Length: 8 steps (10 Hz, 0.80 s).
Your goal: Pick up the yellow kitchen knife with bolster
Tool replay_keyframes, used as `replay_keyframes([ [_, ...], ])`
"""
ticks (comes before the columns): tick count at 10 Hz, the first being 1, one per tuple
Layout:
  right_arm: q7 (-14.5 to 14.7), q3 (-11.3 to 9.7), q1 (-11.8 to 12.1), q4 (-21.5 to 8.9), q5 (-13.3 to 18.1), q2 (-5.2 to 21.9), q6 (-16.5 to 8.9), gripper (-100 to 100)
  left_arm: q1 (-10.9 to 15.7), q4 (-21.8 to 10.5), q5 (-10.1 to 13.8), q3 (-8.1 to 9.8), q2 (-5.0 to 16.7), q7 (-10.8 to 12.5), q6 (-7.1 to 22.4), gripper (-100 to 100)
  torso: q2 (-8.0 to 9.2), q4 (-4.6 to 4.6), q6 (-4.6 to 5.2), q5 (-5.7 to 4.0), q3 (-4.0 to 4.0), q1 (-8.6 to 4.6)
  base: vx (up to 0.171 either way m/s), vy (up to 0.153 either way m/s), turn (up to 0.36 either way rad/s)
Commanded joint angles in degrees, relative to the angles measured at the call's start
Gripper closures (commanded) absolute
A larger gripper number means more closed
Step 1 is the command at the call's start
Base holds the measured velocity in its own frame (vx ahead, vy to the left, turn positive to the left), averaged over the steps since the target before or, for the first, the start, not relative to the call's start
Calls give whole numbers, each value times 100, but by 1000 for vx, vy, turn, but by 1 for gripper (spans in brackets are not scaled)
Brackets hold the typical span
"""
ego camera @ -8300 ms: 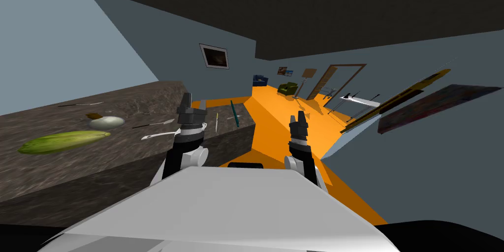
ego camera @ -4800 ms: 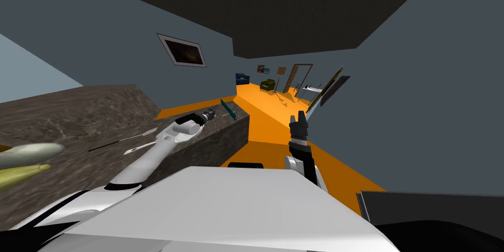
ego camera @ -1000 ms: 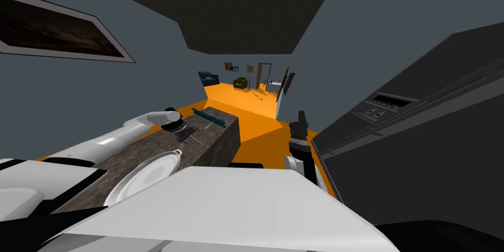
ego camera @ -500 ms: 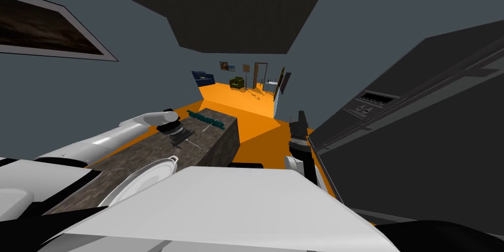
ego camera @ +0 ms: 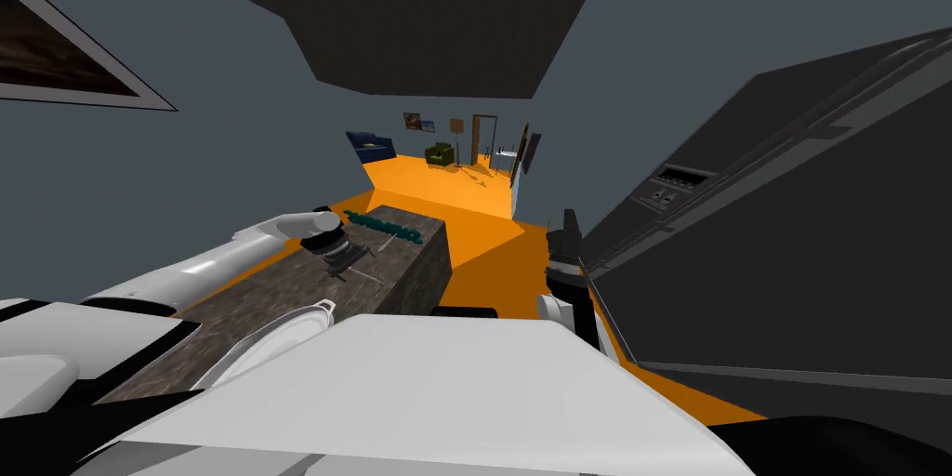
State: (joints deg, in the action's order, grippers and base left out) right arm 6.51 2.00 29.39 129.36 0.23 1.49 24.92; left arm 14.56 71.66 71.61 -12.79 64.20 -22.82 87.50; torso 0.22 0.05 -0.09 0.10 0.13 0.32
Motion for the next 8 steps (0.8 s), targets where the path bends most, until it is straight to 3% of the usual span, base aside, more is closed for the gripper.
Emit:
replay_keyframes([
  [1,0,0,0,0,0,0,0,0,-7,42,-105,34,-106,283,-11,-100,0,0,0,0,0,0,-119,109,-303],
  [7,0,0,0,0,0,0,0,0,-30,186,-479,166,-488,1238,-37,-100,-2,1,-1,0,0,0,-121,83,-243],
  [8,0,0,0,0,0,0,0,0,-27,173,-440,151,-449,1121,-33,-100,-1,1,-2,0,0,-1,-47,23,-71],
])
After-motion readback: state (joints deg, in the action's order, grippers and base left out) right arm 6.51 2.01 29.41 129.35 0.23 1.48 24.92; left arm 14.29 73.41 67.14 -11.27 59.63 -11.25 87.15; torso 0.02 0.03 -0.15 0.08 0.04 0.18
